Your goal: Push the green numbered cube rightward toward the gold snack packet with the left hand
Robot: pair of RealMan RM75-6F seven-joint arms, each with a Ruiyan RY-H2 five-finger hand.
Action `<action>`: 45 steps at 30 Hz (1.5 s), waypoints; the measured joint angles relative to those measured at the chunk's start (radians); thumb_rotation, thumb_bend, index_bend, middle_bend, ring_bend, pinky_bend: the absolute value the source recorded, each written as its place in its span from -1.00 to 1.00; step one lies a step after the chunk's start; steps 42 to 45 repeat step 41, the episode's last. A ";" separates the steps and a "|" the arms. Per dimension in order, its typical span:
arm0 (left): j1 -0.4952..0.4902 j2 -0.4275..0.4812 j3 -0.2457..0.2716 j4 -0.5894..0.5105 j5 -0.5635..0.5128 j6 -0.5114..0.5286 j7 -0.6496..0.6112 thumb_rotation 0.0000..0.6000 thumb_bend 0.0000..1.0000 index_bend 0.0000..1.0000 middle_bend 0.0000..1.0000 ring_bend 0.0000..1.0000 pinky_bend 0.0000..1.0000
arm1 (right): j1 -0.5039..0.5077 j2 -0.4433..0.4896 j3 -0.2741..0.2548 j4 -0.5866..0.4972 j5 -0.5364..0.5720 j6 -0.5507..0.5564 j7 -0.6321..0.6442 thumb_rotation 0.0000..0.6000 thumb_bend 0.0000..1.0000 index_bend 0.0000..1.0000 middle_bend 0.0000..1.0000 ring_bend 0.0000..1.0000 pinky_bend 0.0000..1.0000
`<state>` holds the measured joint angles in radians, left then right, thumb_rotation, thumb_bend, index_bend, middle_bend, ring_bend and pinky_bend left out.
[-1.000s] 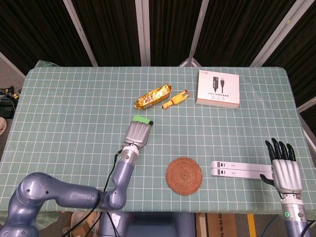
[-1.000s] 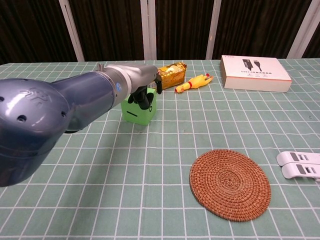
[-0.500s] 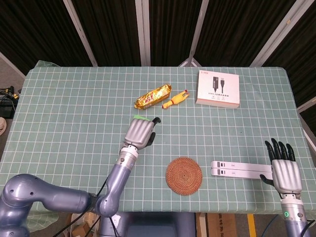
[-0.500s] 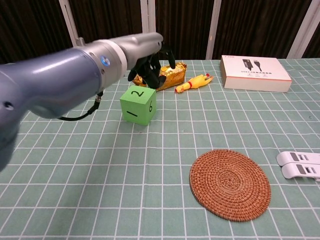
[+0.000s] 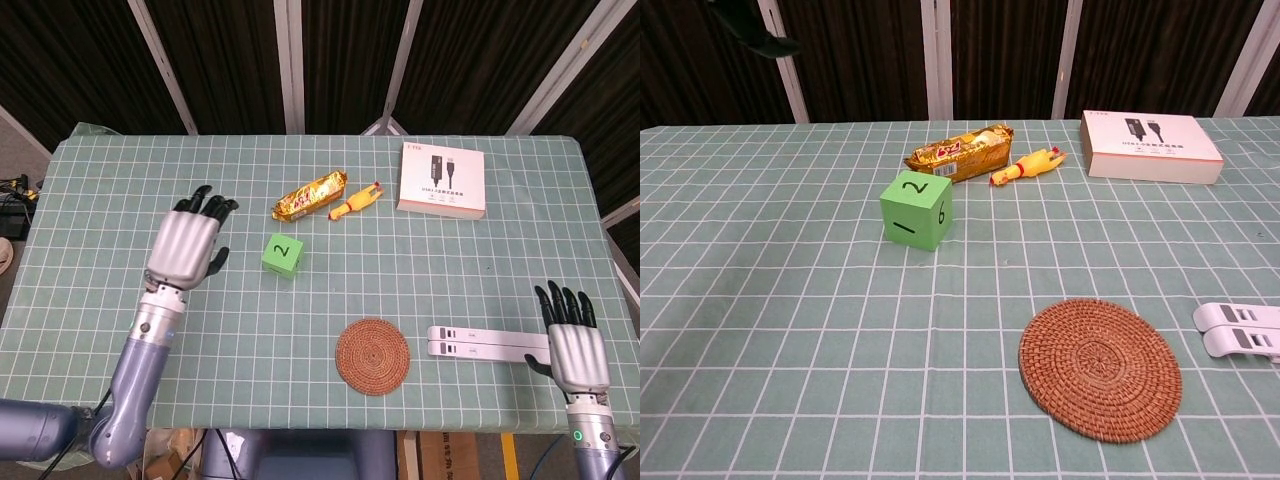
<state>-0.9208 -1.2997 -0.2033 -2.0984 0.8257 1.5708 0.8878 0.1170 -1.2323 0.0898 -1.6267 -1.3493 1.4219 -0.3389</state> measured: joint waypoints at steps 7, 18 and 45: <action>0.240 0.036 0.194 0.052 0.366 0.203 -0.144 1.00 -0.25 -0.48 -0.55 -0.79 -0.42 | -0.002 0.003 -0.001 0.000 -0.009 0.007 0.010 1.00 -0.86 -0.89 -1.00 -1.00 -1.00; 0.552 0.043 0.327 0.309 0.487 0.303 -0.573 1.00 -0.25 -0.48 -0.58 -0.79 -0.52 | -0.015 0.019 -0.003 -0.012 -0.038 0.042 0.030 1.00 -0.85 -0.89 -1.00 -1.00 -1.00; 0.722 0.105 0.253 0.391 0.441 0.157 -0.641 1.00 -0.41 -0.54 -0.76 -1.00 -0.85 | -0.046 0.066 -0.010 -0.063 -0.094 0.101 0.067 1.00 -0.85 -0.89 -1.00 -1.00 -1.00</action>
